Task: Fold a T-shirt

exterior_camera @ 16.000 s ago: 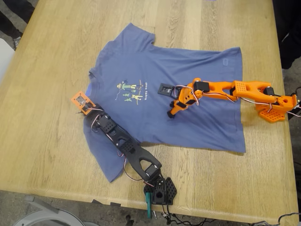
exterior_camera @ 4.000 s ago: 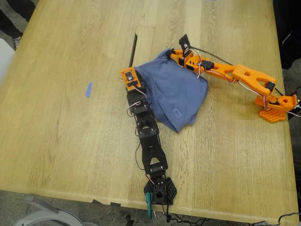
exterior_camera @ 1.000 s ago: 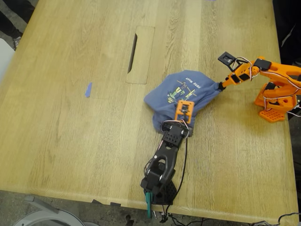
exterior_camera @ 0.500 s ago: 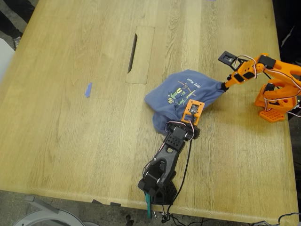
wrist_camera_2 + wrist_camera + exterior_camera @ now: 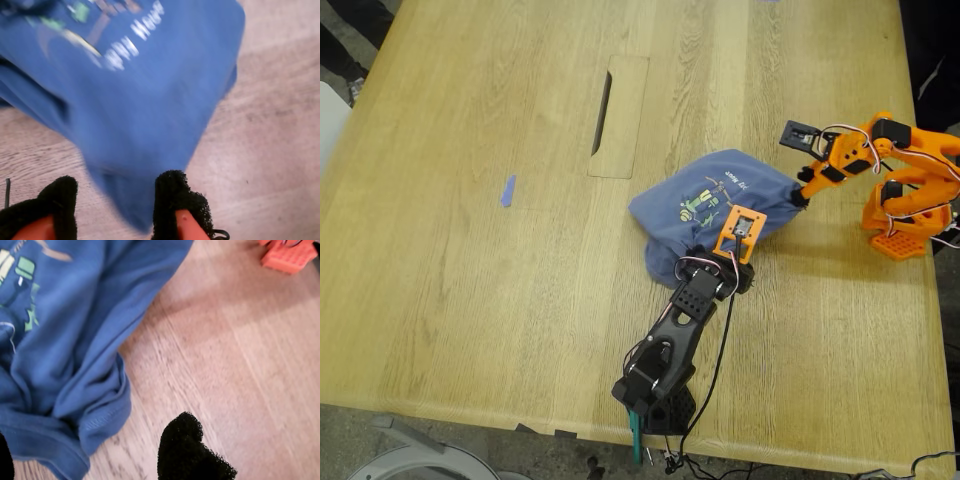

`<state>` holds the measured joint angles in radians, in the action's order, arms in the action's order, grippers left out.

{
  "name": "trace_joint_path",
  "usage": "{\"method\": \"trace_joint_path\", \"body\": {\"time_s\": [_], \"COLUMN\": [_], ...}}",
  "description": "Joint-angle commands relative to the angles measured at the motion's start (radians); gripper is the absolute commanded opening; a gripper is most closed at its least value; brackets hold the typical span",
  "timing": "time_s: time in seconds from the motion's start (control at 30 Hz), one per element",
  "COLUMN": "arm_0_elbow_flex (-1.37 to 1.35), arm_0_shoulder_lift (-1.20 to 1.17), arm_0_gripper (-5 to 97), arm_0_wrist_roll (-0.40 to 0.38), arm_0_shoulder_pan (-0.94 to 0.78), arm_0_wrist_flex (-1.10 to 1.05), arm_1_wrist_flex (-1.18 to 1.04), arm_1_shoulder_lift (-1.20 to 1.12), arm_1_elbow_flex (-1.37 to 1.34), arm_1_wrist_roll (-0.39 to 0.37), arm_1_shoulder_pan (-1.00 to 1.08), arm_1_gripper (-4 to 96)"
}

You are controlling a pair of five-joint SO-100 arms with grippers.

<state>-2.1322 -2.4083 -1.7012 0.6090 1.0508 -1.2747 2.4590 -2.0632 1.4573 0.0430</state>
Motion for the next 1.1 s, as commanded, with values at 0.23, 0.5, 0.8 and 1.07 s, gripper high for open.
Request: {"method": "trace_joint_path", "body": {"time_s": [0.23, 0.5, 0.8, 1.07], "arm_0_elbow_flex": [0.176, 0.187, 0.261, 0.017], "arm_0_shoulder_lift": [0.144, 0.397, 0.641, 0.594], "arm_0_gripper": [39, 4, 0, 0], "arm_0_wrist_roll": [0.023, 0.023, 0.021, 0.008], "arm_0_shoulder_pan": [-0.077, -0.218, -0.337, -0.437], "arm_0_wrist_flex": [-0.227, -0.538, -0.709, -0.713], "arm_1_wrist_flex": [0.202, 0.468, 0.692, 0.945], "arm_1_shoulder_lift": [-0.137, -0.377, -0.638, -0.620], "arm_1_elbow_flex": [0.104, 0.186, 0.229, -0.129], "arm_1_wrist_roll": [0.003, 0.005, -0.023, -0.040], "arm_1_shoulder_pan": [0.011, -0.026, -0.075, -0.018], "arm_1_gripper": [24.2, 3.1, 0.8, 0.4]}}
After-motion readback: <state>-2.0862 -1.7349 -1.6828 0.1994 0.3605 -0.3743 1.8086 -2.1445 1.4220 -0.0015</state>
